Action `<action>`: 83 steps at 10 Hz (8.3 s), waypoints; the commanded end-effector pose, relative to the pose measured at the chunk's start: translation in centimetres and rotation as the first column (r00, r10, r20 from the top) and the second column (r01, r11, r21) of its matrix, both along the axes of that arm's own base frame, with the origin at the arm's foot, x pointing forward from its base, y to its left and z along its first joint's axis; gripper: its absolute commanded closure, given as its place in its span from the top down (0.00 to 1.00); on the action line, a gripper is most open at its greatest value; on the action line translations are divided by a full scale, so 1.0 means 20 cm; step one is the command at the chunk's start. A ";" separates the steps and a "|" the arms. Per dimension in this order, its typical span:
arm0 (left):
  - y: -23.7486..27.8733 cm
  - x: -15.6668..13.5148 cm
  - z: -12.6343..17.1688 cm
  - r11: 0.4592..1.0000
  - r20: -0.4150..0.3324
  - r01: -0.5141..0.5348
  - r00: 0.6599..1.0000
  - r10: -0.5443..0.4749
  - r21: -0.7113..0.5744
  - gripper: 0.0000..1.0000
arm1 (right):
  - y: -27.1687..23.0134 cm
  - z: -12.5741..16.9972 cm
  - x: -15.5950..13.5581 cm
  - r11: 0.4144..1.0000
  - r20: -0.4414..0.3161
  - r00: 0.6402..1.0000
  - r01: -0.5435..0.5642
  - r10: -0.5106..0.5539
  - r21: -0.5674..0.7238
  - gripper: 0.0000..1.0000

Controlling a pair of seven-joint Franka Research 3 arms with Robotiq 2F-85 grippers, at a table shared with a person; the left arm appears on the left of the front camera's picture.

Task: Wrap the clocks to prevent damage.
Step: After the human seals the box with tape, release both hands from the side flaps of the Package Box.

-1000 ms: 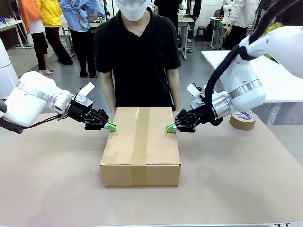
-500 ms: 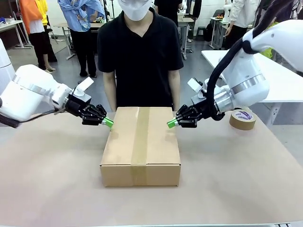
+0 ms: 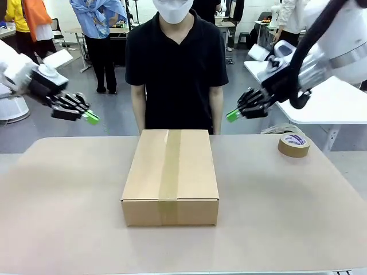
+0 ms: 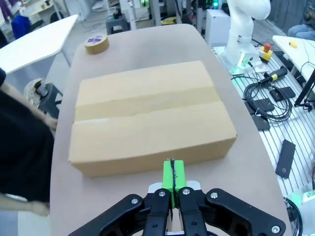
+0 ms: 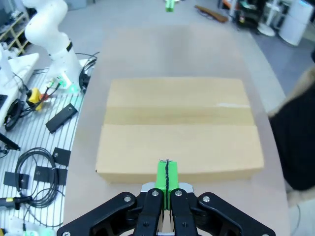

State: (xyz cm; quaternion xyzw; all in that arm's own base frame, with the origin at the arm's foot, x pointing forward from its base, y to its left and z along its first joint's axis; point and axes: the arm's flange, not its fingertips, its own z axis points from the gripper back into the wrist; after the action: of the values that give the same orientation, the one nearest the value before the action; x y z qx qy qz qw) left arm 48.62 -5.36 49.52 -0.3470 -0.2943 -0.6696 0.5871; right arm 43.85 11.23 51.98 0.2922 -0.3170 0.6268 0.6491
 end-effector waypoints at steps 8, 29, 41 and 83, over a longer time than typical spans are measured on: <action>0.09 -0.28 0.39 0.941 0.097 -0.260 0.965 0.244 0.217 0.00 | -0.34 0.16 -0.23 0.964 -0.030 0.970 0.236 -0.241 -0.122 0.01; 0.13 -0.25 0.46 0.921 0.102 -0.333 0.942 0.318 0.202 0.55 | -0.39 0.23 -0.29 0.956 0.008 0.961 0.277 -0.278 -0.096 0.64; 0.14 -0.28 0.44 0.895 0.045 -0.386 0.921 0.387 0.225 1.00 | -0.43 0.21 -0.30 0.959 -0.084 0.959 0.259 -0.270 -0.116 1.00; 0.14 -0.27 0.41 0.901 0.064 -0.384 0.923 0.380 0.203 1.00 | -0.42 0.22 -0.28 0.960 -0.052 0.961 0.267 -0.272 -0.078 1.00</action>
State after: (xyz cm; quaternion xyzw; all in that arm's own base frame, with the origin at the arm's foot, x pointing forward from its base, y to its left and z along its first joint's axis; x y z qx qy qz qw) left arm 43.26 -2.55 57.74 -0.2123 -0.2905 -0.5733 0.7361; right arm 38.12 2.84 56.25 0.2431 -0.3072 0.5359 0.7479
